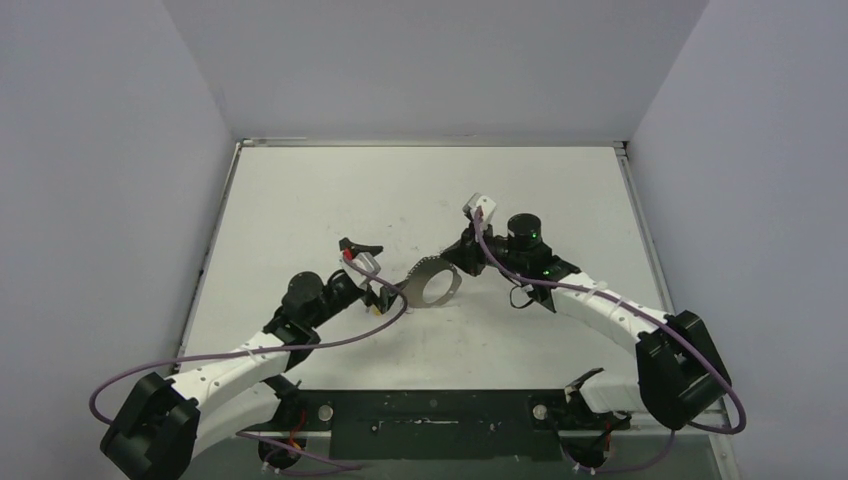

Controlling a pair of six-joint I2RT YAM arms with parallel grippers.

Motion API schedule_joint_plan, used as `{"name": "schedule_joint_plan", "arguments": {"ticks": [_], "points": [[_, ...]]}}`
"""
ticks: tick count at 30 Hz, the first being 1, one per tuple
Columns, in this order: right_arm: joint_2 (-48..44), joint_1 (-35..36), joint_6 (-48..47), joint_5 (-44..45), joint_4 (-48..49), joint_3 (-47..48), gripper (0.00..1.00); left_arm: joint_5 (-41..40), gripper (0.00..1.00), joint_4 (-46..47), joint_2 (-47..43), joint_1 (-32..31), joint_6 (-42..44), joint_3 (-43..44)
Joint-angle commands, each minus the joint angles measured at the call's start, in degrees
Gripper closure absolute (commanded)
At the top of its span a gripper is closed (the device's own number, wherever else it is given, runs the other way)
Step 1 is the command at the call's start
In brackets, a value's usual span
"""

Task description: Put the keys on the keyring

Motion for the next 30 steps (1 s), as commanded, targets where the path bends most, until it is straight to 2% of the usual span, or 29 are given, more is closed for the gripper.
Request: {"name": "schedule_joint_plan", "arguments": {"ticks": [1,5,9,11,16,24,28,30], "points": [[-3.76,1.09,-7.59,-5.69,11.12,-1.98,1.0,10.45,0.14,3.22,-0.12,-0.14,3.7,1.88],[-3.45,1.55,-10.57,-11.65,9.57,-1.65,1.0,14.82,0.24,1.04,2.58,-0.27,4.4,4.7],[-3.01,1.95,-11.57,-15.45,10.74,-2.3,1.0,16.44,0.37,2.2,5.5,-0.34,3.52,6.35],[-3.37,2.19,-11.65,-16.68,12.73,-3.12,1.0,16.8,0.4,3.93,7.08,-0.37,2.42,6.83],[-4.34,2.62,-11.65,-17.29,17.26,-5.08,1.0,18.64,0.4,7.34,11.27,-0.4,0.41,7.94],[-4.29,3.72,-11.13,-16.56,17.58,-5.17,1.0,20.41,0.45,10.67,17.01,-0.64,-4.9,10.94],[-4.93,3.82,-10.9,-15.18,17.67,-5.55,1.0,22.04,0.38,11.36,18.45,-0.94,-5.16,11.52],[-5.09,3.91,-10.57,-14.99,18.0,-5.65,1.0,21.9,0.39,11.36,19.06,-1.19,-5.06,11.7]]}}
